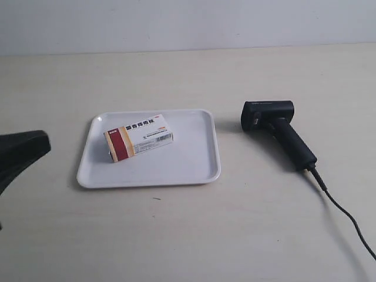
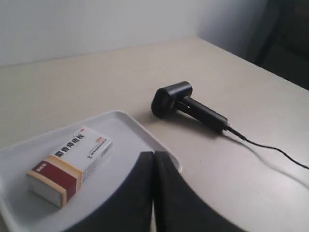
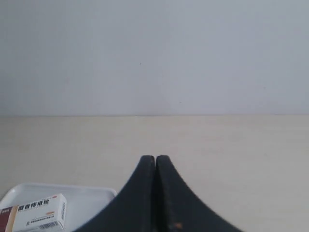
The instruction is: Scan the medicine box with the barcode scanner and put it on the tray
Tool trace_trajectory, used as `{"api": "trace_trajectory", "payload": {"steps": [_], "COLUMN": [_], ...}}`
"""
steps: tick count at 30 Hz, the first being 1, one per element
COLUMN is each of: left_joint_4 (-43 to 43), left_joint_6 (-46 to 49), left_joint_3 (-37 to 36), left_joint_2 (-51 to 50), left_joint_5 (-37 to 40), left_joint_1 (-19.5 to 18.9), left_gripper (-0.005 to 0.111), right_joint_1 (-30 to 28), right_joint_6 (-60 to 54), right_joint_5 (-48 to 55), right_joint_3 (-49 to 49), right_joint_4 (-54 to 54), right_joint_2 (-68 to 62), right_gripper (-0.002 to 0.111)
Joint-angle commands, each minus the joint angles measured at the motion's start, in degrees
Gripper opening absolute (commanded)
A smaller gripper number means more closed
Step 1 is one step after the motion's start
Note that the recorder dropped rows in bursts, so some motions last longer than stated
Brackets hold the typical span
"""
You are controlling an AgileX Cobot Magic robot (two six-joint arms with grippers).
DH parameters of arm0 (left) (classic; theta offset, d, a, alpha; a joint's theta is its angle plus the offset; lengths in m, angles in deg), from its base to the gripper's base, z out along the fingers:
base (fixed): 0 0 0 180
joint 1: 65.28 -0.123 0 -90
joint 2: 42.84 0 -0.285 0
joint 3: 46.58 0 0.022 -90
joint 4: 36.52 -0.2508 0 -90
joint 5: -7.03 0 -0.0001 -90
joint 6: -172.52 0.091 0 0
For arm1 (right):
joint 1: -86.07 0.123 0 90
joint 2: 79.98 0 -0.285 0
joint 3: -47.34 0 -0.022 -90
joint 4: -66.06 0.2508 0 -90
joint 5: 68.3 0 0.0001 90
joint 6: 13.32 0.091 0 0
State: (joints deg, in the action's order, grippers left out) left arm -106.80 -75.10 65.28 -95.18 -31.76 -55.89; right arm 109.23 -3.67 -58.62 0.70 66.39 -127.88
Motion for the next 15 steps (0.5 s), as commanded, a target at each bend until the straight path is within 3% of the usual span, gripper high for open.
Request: {"api": "trace_trajectory", "payload": {"steps": [1, 5, 7, 9, 12, 15], "left_joint_4": [3.9, 0.6, -1.3, 3.2, 18.2, 46.2], "left_joint_6": [1.7, 1.8, 7.3, 11.2, 18.0, 41.7], "left_joint_3": [-7.5, -9.1, -9.1, -8.5, -7.7, -8.6], "left_joint_2": [12.3, 19.9, 23.0, 25.5, 27.7, 29.8], "left_joint_5": [-0.7, -6.1, -4.7, 0.7, 11.3, 18.5], "left_joint_1": [-0.2, -0.2, -0.2, -0.2, -0.2, -0.2], "left_gripper": [0.001, 0.001, 0.001, 0.001, 0.001, 0.001], "right_joint_1": [0.1, 0.1, 0.1, 0.1, 0.1, 0.1], "right_joint_6": [-0.1, -0.1, -0.1, -0.1, -0.1, -0.1], "right_joint_5": [-0.4, -0.4, -0.4, -0.4, -0.4, -0.4], "right_joint_3": [-0.3, -0.3, -0.3, -0.3, -0.3, -0.3], "right_joint_4": [0.2, 0.2, 0.2, 0.2, 0.2, 0.2], "right_joint_2": [2.5, 3.1, 3.1, 3.1, 3.1, 3.1], "right_gripper": [0.000, 0.000, 0.000, 0.000, 0.000, 0.000]}}
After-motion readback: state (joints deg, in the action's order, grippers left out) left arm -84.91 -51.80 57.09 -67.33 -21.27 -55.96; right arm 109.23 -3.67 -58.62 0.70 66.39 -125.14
